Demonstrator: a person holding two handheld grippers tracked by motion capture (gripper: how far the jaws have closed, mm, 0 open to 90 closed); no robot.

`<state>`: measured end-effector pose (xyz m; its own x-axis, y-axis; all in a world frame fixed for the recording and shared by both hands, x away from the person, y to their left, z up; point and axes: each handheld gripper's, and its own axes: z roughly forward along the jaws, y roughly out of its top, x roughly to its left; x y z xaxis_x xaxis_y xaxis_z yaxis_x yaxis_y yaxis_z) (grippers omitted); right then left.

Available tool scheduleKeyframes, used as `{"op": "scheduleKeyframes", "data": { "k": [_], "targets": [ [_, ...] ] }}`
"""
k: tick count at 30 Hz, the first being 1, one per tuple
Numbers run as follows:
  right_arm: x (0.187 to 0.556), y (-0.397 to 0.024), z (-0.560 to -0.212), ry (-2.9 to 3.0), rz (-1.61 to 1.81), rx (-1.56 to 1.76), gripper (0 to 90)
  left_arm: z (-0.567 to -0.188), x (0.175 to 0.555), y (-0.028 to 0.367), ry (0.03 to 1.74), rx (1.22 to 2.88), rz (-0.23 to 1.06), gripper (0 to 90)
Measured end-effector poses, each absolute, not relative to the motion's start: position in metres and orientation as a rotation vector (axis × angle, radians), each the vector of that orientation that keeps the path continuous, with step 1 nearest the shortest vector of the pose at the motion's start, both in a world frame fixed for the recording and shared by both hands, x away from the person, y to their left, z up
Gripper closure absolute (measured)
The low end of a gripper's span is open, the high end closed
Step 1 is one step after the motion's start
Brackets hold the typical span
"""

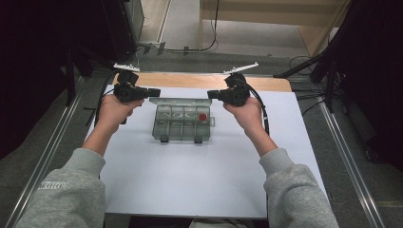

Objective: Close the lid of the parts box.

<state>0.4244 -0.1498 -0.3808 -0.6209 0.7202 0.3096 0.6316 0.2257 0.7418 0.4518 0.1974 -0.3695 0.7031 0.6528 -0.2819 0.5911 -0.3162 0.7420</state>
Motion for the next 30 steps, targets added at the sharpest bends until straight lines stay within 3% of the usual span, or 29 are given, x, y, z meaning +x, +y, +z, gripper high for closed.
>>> {"op": "scheduleKeyframes", "data": {
  "k": [30],
  "targets": [
    [0.398,-0.148,-0.400,2.391,1.419,1.281,90.0,-0.389,0.419,0.207,0.902,2.009,0.118,88.9]
  ]
}}
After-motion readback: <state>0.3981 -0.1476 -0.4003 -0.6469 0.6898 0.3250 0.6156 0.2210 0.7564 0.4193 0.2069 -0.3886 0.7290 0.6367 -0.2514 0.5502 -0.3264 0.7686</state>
